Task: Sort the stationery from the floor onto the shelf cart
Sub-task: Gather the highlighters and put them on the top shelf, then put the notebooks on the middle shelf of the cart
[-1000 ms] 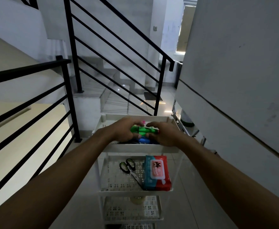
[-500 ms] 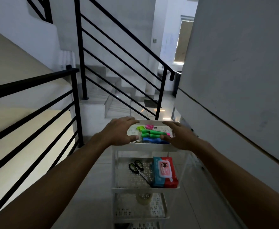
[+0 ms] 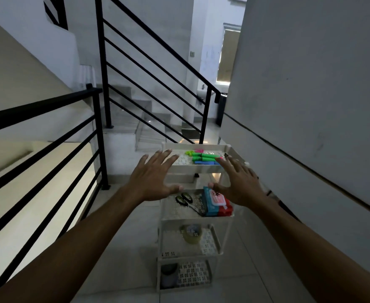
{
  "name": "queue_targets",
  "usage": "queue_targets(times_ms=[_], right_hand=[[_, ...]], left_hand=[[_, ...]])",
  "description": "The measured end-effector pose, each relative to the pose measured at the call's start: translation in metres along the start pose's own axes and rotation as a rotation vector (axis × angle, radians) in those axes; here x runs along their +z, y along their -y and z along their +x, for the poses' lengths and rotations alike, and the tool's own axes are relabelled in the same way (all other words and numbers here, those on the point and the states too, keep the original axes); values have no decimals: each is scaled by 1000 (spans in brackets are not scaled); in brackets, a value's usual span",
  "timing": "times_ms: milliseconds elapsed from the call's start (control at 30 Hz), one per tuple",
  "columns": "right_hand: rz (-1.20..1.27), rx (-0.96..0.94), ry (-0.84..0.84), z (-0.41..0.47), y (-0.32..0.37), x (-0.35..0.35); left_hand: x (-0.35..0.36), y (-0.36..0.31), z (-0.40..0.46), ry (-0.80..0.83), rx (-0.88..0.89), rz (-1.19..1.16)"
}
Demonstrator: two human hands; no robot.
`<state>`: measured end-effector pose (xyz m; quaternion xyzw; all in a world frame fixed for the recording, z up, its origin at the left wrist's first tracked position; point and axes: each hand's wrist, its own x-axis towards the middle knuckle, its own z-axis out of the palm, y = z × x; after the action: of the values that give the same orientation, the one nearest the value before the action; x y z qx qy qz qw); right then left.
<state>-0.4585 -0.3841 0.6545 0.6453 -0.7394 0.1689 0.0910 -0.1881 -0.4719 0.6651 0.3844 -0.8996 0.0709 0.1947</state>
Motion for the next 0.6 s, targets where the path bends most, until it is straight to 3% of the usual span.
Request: queue_targets(times_ms=[333, 600], right_hand=[[3, 23, 3, -156, 8, 52], [146, 84, 49, -323, 22, 158]], left_hand=[[33, -61, -138, -34, -6, -9], [107, -108, -322, -5, -132, 2]])
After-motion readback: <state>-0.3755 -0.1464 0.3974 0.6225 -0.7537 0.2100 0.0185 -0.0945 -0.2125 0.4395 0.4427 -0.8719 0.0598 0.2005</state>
